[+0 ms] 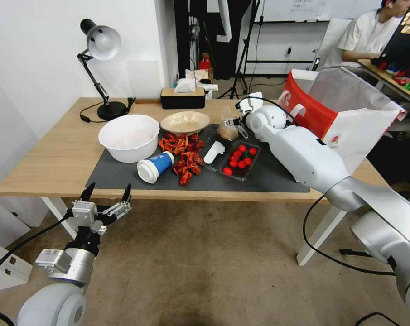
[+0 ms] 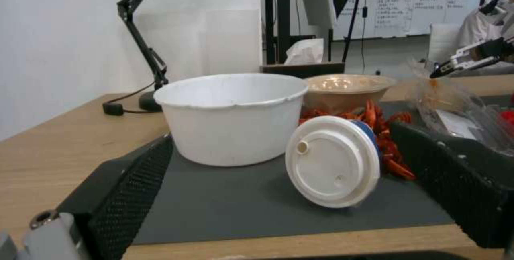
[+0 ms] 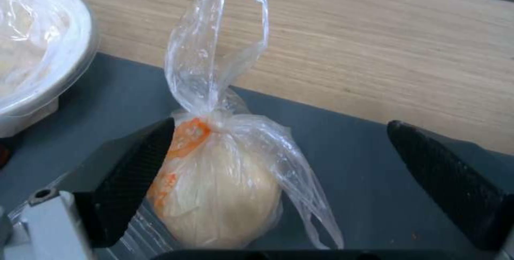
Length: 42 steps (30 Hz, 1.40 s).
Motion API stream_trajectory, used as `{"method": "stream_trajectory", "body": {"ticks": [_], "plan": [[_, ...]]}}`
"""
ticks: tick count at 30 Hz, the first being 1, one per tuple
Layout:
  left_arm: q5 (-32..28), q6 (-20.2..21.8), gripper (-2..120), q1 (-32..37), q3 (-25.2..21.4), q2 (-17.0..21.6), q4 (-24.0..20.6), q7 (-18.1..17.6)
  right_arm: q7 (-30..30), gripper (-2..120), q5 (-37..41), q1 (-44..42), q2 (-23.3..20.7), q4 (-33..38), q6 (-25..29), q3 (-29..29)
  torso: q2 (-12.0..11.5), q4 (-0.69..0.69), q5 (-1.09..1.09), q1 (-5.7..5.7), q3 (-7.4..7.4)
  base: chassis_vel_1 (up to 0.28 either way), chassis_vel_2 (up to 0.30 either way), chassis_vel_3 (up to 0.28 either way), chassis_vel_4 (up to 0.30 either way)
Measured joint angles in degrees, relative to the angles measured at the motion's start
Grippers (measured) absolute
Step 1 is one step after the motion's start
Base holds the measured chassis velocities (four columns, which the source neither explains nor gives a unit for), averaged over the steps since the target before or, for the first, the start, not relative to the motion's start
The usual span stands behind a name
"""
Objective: Pick up the trash from the table and place it into the takeout bag.
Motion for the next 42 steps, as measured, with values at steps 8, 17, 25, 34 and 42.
{"method": "stream_trajectory", "body": {"ticks": [8, 17, 25, 34, 42], "plan": [[-0.1, 0.0, 100, -0.1, 0.0, 0.1, 0.1, 0.0, -0.8, 100, -0.1, 0.6, 0.7, -1.3, -0.6, -0.2, 0.0, 0.00, 0.00, 0.00, 0.00, 0.000, 0.000, 0.000, 0.000], [-0.1, 0.0, 100, -0.1, 0.0, 0.1, 0.2, -0.1, -2.6, 100, -0.3, 0.8, 1.5, -2.6, -2.2, -0.3, 0.0, 0.00, 0.00, 0.00, 0.00, 0.000, 0.000, 0.000, 0.000], [-0.2, -0.1, 100, -0.2, -0.1, 0.2, 0.2, -0.1, -3.3, 100, -1.1, 1.1, 2.1, -3.5, -2.8, -0.5, 0.0, 0.00, 0.00, 0.00, 0.00, 0.000, 0.000, 0.000, 0.000], [-0.3, -0.1, 100, -0.4, -0.1, 0.3, 0.2, -0.1, -3.8, 100, -1.1, 1.6, 2.8, -4.6, -3.0, -0.6, 0.0, 0.00, 0.00, 0.00, 0.00, 0.000, 0.000, 0.000, 0.000], [-1.0, -0.2, 100, -0.4, -0.4, 0.6, 0.1, -0.2, -3.9, 100, -1.0, 2.0, 3.7, -5.7, -3.1, -0.3, 0.0, 0.00, 0.00, 0.00, 0.00, 0.000, 0.000, 0.000, 0.000]]}}
